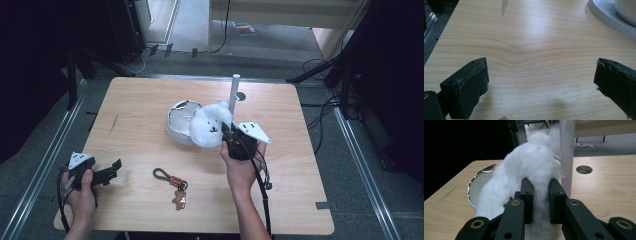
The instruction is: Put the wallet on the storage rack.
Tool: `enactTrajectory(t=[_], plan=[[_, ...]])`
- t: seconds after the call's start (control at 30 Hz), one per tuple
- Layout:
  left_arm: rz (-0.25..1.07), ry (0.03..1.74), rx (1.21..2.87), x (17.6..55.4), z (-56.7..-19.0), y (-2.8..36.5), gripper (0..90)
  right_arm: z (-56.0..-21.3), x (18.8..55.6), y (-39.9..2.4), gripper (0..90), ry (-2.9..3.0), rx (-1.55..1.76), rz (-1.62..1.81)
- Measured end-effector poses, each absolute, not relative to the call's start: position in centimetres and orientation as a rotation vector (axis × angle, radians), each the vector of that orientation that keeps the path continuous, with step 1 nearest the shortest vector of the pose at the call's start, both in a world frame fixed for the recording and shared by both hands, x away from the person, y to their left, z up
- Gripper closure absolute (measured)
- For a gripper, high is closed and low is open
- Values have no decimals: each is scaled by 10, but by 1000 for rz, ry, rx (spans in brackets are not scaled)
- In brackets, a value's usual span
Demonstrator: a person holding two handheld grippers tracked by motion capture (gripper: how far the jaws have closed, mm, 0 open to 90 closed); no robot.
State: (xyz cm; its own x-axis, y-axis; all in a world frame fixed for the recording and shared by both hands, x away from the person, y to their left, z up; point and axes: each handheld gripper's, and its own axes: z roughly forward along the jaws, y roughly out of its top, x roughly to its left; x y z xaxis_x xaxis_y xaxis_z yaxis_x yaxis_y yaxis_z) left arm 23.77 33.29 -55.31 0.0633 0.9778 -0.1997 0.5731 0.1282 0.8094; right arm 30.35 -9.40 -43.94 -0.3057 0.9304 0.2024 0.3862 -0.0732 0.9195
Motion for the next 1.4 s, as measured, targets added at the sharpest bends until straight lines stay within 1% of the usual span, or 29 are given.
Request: enactTrajectory(t=[0.73,1.1,1.4], plan=[[636,1607,1544,238,-553,333,4,-438,331,-52,783,1685,1375,1229],[636,1606,1545,238,-553,333,4,-442,338,-38,780,1667,1367,1148],[637,1605,1547,238,-553,333,4,-446,340,-30,766,1713,1352,1169]])
